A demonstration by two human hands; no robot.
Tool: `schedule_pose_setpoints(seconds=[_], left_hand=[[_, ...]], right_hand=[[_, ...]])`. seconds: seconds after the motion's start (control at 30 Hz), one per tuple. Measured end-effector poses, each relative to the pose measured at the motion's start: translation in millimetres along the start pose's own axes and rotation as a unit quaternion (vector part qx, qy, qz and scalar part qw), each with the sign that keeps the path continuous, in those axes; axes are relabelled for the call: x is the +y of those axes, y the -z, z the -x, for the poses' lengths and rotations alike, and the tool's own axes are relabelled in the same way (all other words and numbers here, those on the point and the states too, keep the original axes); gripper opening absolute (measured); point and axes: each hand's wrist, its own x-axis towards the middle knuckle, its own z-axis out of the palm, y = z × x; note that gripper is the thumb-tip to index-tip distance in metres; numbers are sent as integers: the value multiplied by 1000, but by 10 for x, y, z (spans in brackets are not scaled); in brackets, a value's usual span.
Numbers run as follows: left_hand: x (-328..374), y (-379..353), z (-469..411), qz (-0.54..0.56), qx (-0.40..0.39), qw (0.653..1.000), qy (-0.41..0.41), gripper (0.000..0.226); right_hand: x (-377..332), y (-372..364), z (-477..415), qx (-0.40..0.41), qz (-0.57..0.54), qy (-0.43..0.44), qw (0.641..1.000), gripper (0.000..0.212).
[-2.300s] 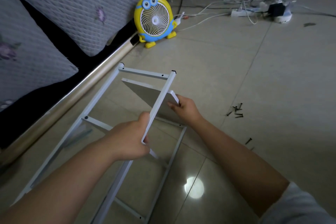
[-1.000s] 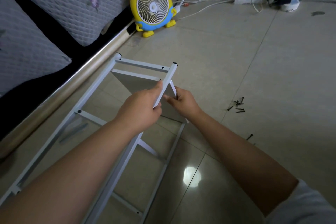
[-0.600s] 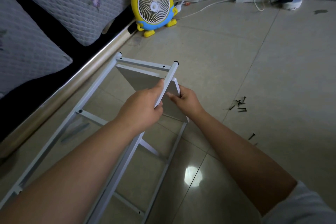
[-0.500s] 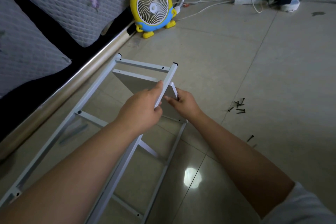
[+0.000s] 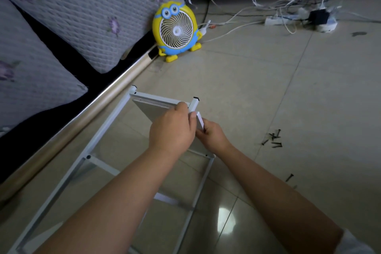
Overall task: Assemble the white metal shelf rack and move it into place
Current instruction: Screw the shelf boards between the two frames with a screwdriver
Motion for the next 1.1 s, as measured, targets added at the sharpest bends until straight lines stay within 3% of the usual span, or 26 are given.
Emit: schedule_pose_setpoints(seconds=[0.03, 0.13, 0.37, 0.57, 0.77, 0.9, 1.1], left_hand=[[-1, -19, -1, 26, 18, 999, 4, 28], [-19, -75, -62, 94, 64, 993, 17, 45], [-107, -193, -63, 119, 57, 991, -22, 53], [-168, -107, -51, 229, 37, 973, 2, 55], [-464, 142, -448, 55, -90, 986, -129, 32], [-340, 200, -581, -103, -143, 967, -183, 18], [-208, 273, -729, -253, -179, 917, -251, 22]], right_hand=[[12, -8, 2, 2, -2, 4, 1000, 7], [1, -20, 20, 9, -10, 22, 1000, 22], [26, -18, 3, 4, -13, 25, 1000, 27], [4, -26, 33, -5, 23, 36, 999, 22], [-7, -8, 25, -8, 26, 14, 1000, 23], [-17, 10, 16, -7, 20, 8, 1000, 26], [-34, 31, -9, -17, 4, -14, 1000, 33]])
